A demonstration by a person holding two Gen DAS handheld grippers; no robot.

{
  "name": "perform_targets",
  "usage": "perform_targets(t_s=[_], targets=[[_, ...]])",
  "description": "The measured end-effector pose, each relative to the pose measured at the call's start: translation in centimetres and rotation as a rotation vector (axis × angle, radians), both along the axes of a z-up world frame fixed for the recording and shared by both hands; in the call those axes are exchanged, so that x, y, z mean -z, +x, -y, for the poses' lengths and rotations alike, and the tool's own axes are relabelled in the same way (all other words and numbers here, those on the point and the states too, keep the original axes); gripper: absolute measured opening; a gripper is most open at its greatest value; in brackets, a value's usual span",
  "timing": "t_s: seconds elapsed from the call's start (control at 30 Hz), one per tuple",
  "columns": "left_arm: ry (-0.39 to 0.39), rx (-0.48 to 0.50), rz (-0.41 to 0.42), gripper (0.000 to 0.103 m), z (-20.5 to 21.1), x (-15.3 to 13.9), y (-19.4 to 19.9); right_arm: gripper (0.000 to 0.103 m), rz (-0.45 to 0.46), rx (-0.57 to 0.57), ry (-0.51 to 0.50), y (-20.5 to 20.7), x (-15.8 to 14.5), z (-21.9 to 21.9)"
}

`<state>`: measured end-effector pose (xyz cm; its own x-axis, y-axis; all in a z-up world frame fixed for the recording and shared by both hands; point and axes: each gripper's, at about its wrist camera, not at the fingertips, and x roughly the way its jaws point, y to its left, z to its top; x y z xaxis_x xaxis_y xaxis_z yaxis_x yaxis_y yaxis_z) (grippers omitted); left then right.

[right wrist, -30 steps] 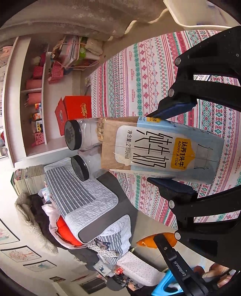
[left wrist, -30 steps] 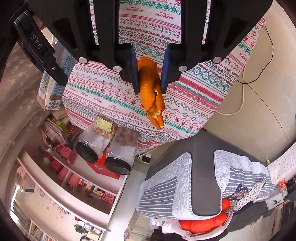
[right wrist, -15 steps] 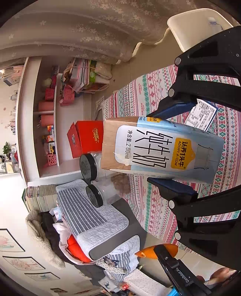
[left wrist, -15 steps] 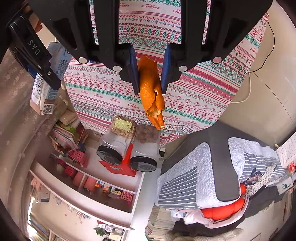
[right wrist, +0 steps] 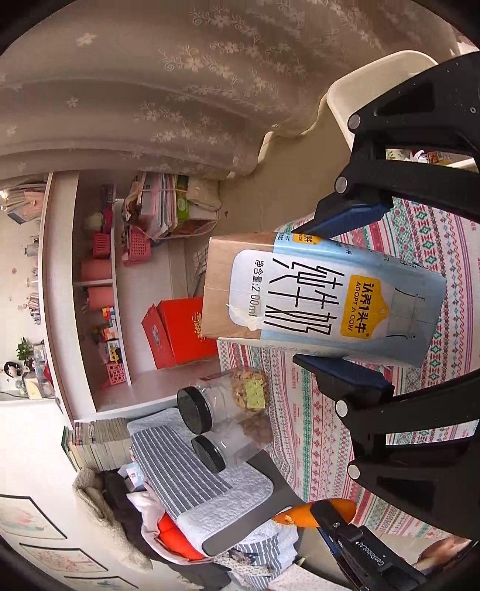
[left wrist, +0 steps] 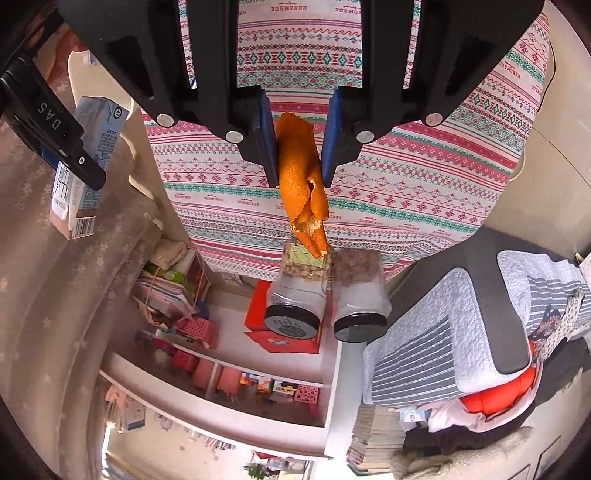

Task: Collect trash
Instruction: 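Carry the milk carton over the white bin and open the right gripper, then carry the orange peel over the white bin and open the left gripper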

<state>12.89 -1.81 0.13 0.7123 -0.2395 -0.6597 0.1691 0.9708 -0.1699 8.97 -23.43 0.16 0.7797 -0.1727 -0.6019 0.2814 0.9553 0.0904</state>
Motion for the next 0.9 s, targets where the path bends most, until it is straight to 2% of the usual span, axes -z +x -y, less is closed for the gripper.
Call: perform_targets(t_s=[0.47,0.67,0.7,0.77,0.83,0.9], targets=[[0.03,0.146,0.009,0.023,8.5,0.6,-1.1,0.058,-0.059,0.252,-0.022,-5.1,1.0,10.6],[0.057,0.221,0.004,0.023,12.8,1.3,-1.8,0.059,-0.134,0.369,-0.023,-7.8,2.5,15.7],[0.063,0.235,0.001,0.023,13.5,1.5,-1.9,0.06,-0.147,0.379,-0.024,-8.1,2.7,16.3],[0.07,0.262,-0.008,0.023,14.8,1.9,-2.2,0.079,-0.159,0.409,-0.036,-8.8,2.7,17.4],[0.069,0.293,-0.019,0.023,16.1,2.1,-2.5,0.089,-0.148,0.448,-0.056,-9.9,2.3,18.5],[0.069,0.335,-0.027,0.023,17.6,2.2,-2.8,0.091,-0.126,0.481,-0.052,-11.3,1.5,19.6]])
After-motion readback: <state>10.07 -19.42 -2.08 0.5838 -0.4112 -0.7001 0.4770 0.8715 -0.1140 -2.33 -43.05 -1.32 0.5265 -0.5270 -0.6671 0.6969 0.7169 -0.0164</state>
